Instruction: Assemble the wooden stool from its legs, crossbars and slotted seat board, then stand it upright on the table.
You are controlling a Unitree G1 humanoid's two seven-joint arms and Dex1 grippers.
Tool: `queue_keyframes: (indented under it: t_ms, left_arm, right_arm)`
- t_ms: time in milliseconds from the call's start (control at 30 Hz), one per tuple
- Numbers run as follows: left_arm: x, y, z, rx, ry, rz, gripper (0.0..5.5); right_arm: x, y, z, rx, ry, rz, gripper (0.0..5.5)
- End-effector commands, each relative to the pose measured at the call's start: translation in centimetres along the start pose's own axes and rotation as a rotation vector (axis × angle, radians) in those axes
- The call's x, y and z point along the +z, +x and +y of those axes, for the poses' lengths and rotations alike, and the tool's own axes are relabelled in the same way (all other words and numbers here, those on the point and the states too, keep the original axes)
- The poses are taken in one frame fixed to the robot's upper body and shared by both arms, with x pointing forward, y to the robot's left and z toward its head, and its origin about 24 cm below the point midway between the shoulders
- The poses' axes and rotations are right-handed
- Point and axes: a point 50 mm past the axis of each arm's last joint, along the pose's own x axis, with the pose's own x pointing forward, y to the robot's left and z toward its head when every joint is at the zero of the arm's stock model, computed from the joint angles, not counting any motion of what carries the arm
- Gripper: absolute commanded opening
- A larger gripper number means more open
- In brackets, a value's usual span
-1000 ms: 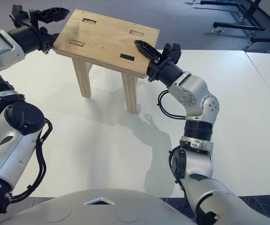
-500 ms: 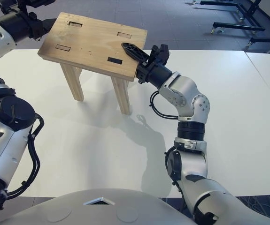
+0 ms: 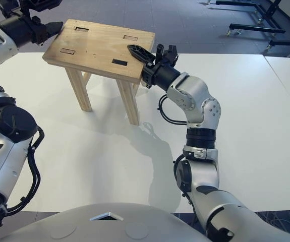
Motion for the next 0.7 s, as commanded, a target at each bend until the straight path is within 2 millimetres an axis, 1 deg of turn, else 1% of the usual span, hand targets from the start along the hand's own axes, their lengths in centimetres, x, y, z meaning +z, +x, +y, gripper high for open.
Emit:
queue_keyframes:
  t_ms: [33,133,200,400,567,600,700]
  left_arm:
    - [-0.4,0.1,0.5,0.015,-0.004,0.006,4.22]
    - [-0.5,0.2,0.5,0.013,-0.007,0.002,4.22]
    - [-0.5,0.2,0.6,0.012,-0.008,0.0,4.22]
    - [-0.5,0.2,0.6,0.011,-0.003,-0.001,4.22]
    - [-0.4,0.2,0.6,0.013,-0.002,-0.002,4.22]
    - [-0.5,0.2,0.6,0.014,-0.002,0.0,4.25]
    - [-0.5,0.3,0.7,0.017,-0.001,0.002,4.25]
  right_arm:
    - [0.1,1.0,2.2,0.016,-0.031,-0.002,1.41]
    - [0.3,1.3,2.7,0.008,-0.017,-0.014,1.41]
    - [0.6,1.4,2.6,-0.01,0.007,-0.031,1.41]
    - [1.4,0.7,0.2,-0.076,0.06,-0.066,1.41]
    - [1.4,0.3,-1.2,-0.095,0.072,-0.087,1.41]
    - [1.4,0.2,-1.3,-0.095,0.074,-0.089,1.71]
    - [1.4,0.1,-1.6,-0.094,0.077,-0.095,2.19]
